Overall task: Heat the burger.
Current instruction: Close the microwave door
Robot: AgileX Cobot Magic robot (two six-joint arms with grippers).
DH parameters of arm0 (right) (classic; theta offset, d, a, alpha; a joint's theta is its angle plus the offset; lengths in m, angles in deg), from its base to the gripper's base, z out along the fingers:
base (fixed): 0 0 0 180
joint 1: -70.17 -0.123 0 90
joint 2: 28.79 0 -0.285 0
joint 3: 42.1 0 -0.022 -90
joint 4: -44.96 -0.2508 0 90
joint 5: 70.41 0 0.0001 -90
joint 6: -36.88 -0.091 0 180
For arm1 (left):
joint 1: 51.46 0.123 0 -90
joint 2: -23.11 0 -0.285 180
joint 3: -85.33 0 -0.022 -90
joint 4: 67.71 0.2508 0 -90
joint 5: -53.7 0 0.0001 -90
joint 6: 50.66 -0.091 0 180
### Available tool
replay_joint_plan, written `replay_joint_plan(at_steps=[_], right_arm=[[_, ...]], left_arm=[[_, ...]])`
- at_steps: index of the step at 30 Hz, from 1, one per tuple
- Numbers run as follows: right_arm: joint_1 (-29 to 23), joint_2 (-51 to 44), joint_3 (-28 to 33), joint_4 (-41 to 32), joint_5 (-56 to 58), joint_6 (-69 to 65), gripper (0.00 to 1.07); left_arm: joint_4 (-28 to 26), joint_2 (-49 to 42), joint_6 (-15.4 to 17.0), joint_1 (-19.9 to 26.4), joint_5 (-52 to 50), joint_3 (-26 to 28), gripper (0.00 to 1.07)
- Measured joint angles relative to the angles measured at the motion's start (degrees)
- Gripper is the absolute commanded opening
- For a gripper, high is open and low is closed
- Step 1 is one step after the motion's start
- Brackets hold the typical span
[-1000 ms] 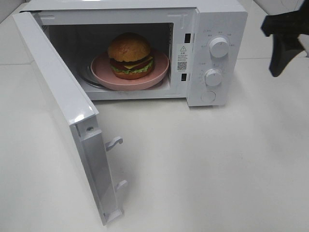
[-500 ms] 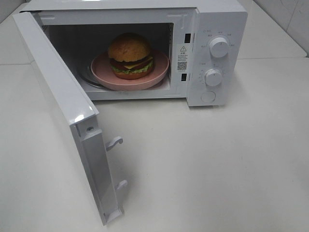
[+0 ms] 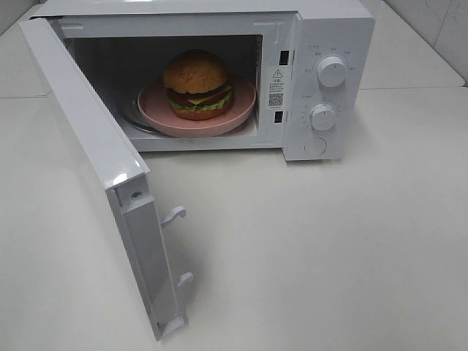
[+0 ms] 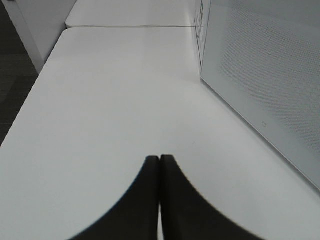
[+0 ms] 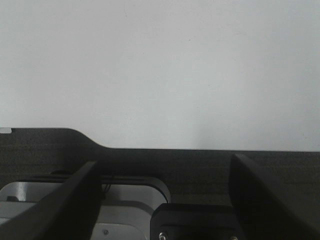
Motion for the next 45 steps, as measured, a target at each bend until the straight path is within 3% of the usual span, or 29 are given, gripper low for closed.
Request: replay_joint_plan(at_steps=[21, 45], right_arm=[[0.00, -29.39, 0.86, 0.00, -4.35, 6.53, 0.66], [0.00, -29.62, 3.38, 0.00, -9.11, 6.59, 0.66]], left_arm=[[0.00, 0.00, 0.00, 0.00, 0.00, 0.00, 0.00], [0.00, 0.00, 0.00, 0.00, 0.00, 0.00, 0.00]])
